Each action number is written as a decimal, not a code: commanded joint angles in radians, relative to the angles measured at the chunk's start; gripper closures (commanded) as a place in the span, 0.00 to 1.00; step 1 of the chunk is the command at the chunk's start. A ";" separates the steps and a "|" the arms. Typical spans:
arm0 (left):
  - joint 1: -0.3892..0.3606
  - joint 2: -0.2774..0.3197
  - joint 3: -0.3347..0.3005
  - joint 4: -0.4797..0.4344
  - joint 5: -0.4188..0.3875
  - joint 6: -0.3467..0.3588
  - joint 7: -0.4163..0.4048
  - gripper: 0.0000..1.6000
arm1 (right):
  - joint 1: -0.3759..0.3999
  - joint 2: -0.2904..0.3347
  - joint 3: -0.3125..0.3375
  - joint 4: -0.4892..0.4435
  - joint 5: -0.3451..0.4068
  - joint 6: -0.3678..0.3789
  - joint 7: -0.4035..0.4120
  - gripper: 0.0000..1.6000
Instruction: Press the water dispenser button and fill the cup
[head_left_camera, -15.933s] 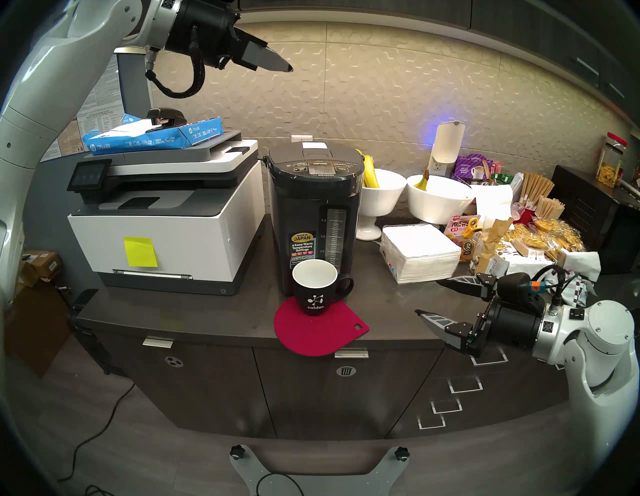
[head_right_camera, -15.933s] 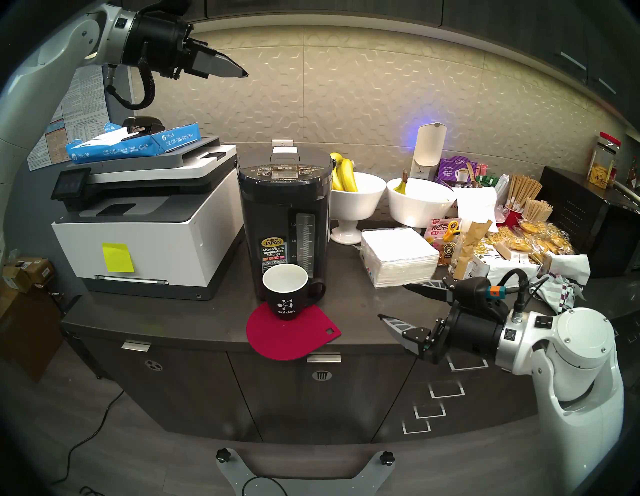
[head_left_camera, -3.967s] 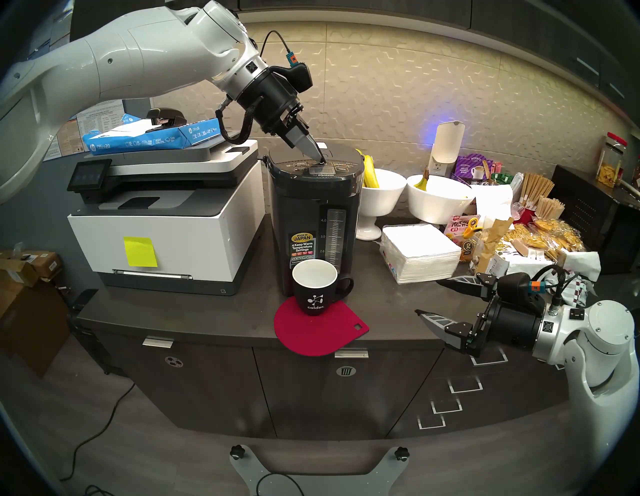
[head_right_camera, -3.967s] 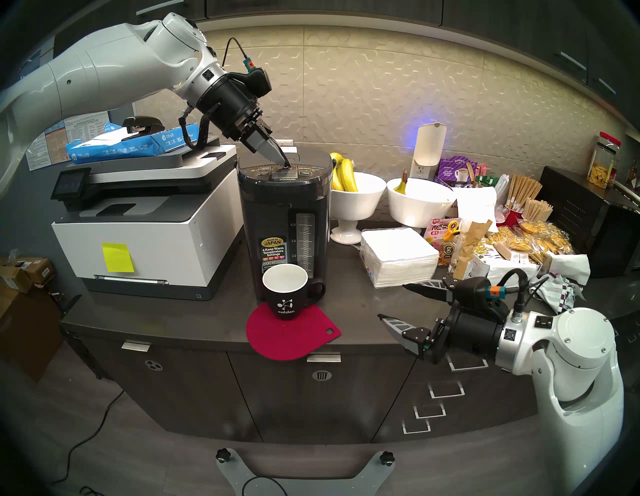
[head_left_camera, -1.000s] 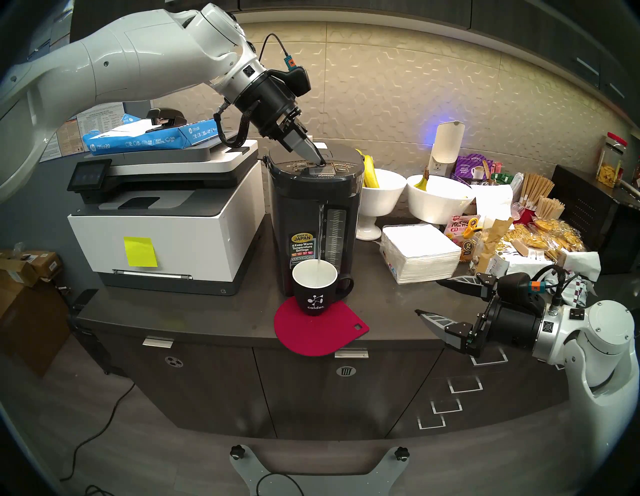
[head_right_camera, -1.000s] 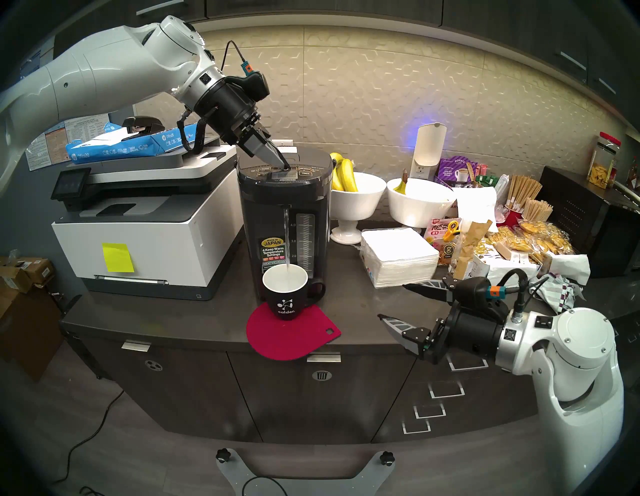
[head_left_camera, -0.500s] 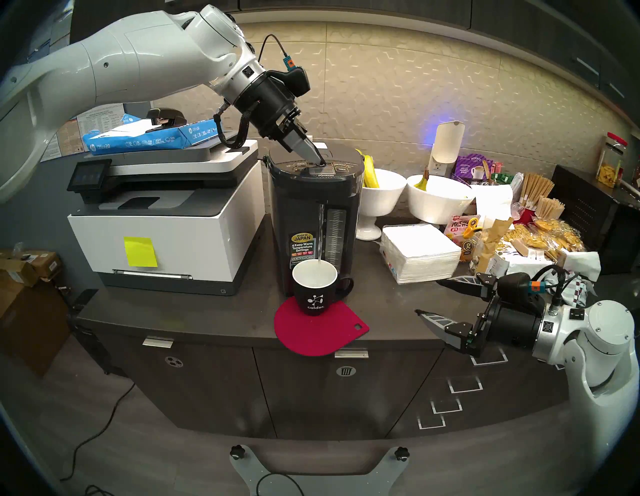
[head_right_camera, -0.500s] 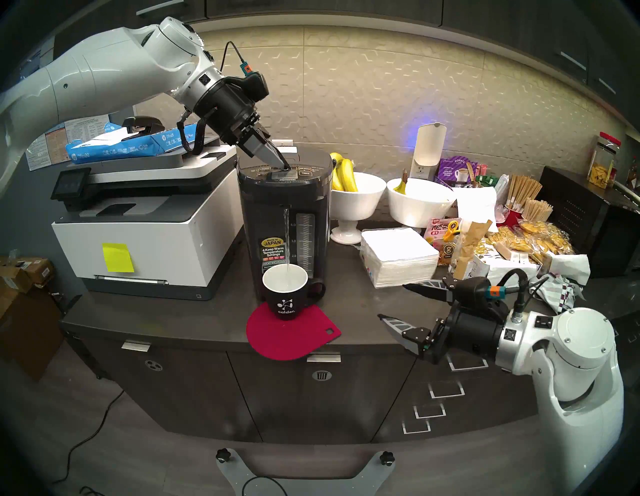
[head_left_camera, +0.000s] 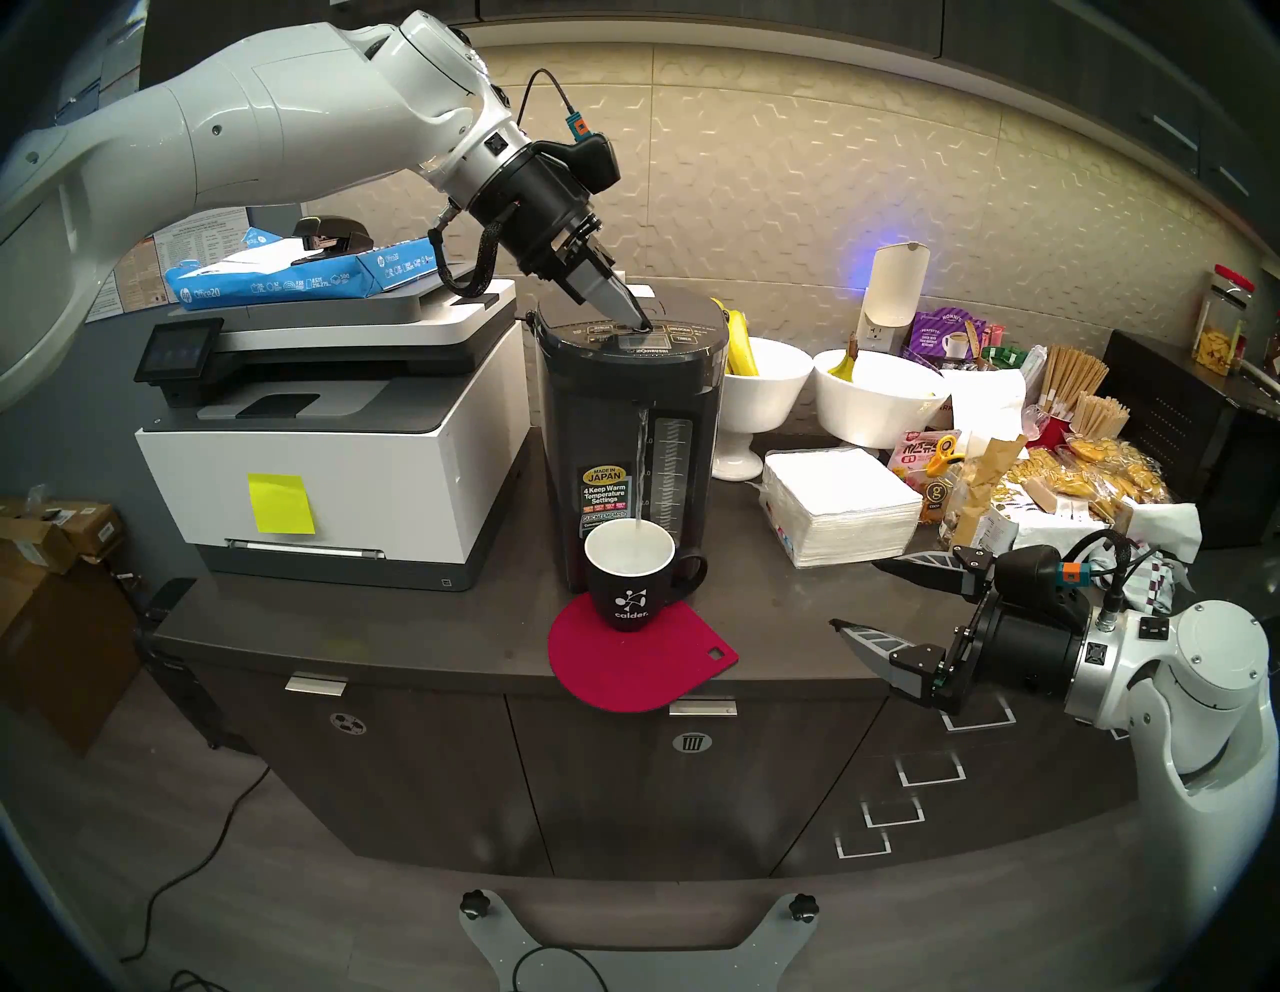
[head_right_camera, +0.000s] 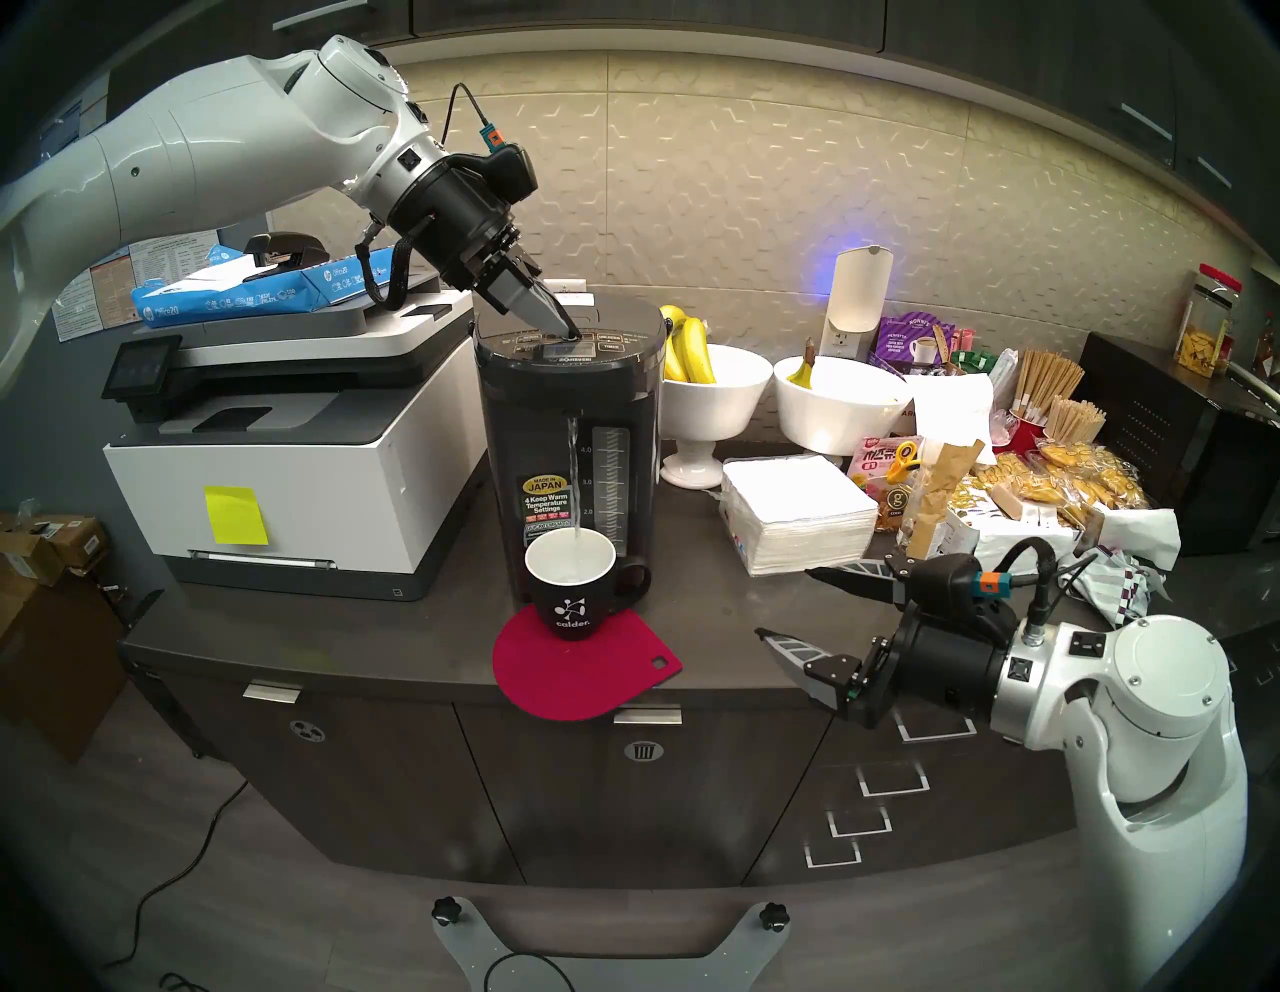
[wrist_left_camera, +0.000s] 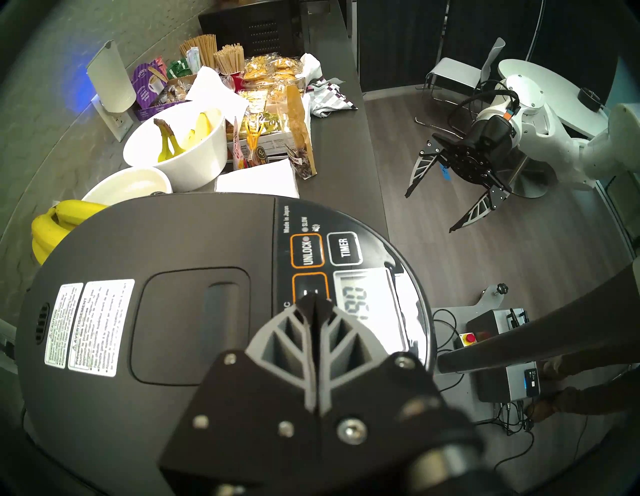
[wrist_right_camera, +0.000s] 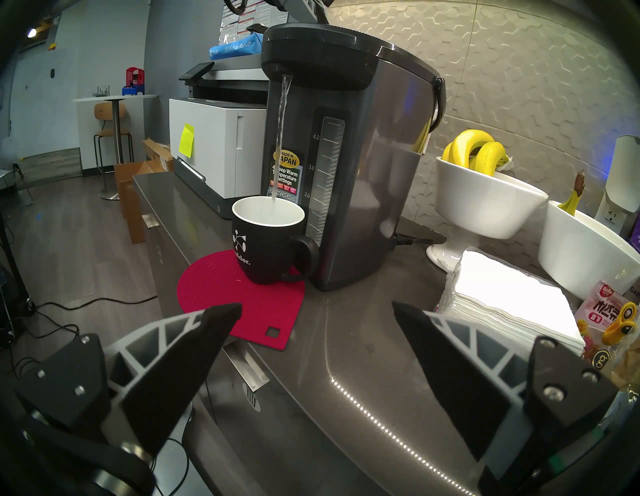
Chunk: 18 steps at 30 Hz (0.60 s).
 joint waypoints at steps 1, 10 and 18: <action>0.038 -0.020 0.027 -0.015 0.011 0.003 -0.008 1.00 | 0.002 0.001 0.000 -0.012 0.000 0.000 0.000 0.00; 0.033 -0.018 0.029 -0.019 0.012 0.007 -0.009 1.00 | 0.002 0.001 0.000 -0.012 0.000 0.000 0.000 0.00; 0.036 -0.016 0.030 -0.015 0.012 0.004 -0.010 1.00 | 0.002 0.001 0.000 -0.012 0.000 0.000 0.000 0.00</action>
